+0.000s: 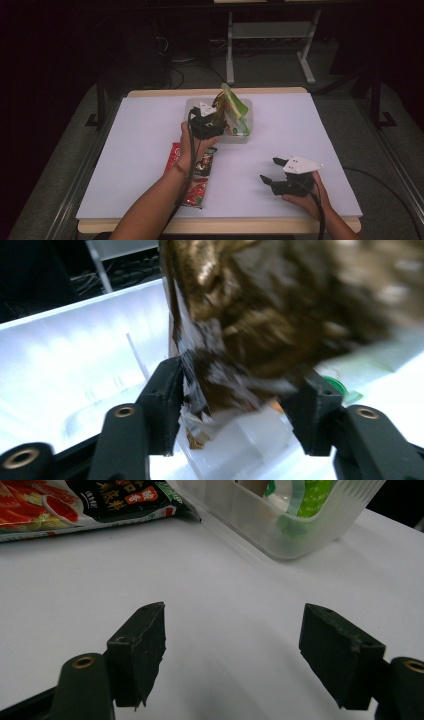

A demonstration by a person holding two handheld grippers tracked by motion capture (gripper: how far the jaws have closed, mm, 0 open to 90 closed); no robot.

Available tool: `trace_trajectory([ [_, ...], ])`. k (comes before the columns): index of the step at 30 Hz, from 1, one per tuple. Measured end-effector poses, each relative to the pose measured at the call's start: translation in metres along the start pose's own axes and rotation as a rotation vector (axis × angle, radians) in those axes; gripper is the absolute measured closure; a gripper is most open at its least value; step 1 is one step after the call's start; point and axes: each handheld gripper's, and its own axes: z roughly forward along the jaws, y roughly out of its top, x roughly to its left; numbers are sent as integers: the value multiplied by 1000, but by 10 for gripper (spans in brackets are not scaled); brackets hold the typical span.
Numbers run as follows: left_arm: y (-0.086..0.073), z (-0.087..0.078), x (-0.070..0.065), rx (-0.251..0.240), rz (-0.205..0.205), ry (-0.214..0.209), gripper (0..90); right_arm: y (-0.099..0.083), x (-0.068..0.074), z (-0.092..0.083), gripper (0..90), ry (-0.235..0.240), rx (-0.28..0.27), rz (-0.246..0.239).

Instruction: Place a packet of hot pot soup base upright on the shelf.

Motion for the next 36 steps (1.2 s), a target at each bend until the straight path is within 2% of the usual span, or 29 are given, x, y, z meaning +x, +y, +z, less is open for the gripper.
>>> trace_trajectory([
  [5, -3, -13, 2, -4, 16, -26, 366, 0, 1, 0, 263, -1, 3, 2],
  [10, -8, -28, 5, -12, 99, -75, 292, 1, 1, 0, 268, 1, 5, 0],
  [14, -12, -38, 7, -9, 117, -104, 266, 1, 2, 2, 271, 8, 15, -1],
  [16, -14, -44, 8, 2, 155, -107, 256, 1, 3, 3, 274, 6, 18, -5],
  [18, -17, -52, 9, -7, 186, -113, 245, 2, 4, 3, 277, 6, 22, -5],
  [25, -31, -80, 20, -22, 212, -152, 227, 3, 7, 6, 280, 9, 40, -8],
  [30, -42, -96, 28, -11, 235, -147, 218, 4, 8, 7, 281, 8, 44, -9],
  [36, -54, -110, 40, 0, 243, -155, 214, 4, 10, 9, 280, 15, 58, -7],
])
